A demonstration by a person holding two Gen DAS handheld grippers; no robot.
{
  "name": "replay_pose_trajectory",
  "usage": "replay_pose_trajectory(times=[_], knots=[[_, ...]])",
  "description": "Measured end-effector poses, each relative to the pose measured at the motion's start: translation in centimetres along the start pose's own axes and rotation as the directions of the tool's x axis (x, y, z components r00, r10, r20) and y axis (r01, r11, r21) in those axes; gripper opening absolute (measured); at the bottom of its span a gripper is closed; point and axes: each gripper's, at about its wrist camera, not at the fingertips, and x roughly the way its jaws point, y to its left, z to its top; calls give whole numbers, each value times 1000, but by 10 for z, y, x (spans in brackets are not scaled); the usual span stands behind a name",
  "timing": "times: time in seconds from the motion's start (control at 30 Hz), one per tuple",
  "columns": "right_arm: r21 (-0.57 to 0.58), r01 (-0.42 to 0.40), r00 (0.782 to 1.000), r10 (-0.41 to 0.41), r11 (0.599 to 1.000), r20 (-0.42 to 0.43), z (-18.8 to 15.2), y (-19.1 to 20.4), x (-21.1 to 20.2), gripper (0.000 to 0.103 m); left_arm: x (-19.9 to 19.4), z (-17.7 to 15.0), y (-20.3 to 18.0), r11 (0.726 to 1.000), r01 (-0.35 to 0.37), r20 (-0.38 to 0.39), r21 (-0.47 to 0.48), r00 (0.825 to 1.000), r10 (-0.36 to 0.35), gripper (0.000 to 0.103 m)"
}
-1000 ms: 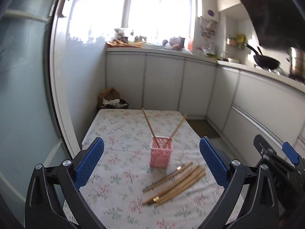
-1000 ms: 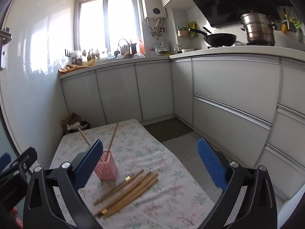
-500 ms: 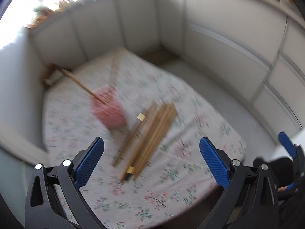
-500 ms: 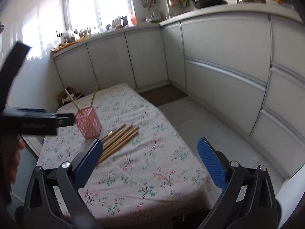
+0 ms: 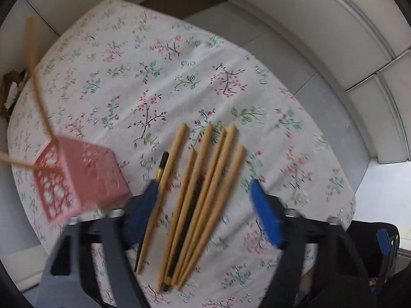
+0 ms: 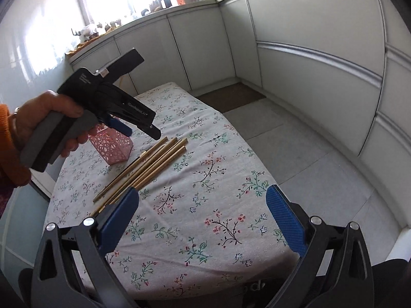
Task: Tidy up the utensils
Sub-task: 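Close the left gripper on another chopstick from the bundle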
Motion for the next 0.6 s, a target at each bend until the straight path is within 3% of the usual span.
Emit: replay_pose_trajectory(times=[0.07, 0.33, 0.5, 0.57, 0.6], knots=[[17, -6, 1000, 6, 1000, -12, 0, -3, 4, 97, 10, 11, 3, 1000, -26, -24, 14, 999, 27, 60], [40, -7, 998, 10, 999, -63, 4, -6, 20, 97, 43, 40, 13, 997, -68, -82, 47, 994, 71, 29], [45, -12, 996, 16, 999, -88, 5, -6, 27, 97, 58, 51, 25, 998, -55, -102, 32, 993, 58, 28], [52, -7, 995, 12, 999, -101, 6, -7, 29, 97, 63, 51, 27, 999, -28, -107, 37, 994, 32, 22], [64, 5, 994, 2, 998, -110, 6, -9, 31, 97, 65, 51, 27, 999, -2, -110, 34, 994, 6, 14]])
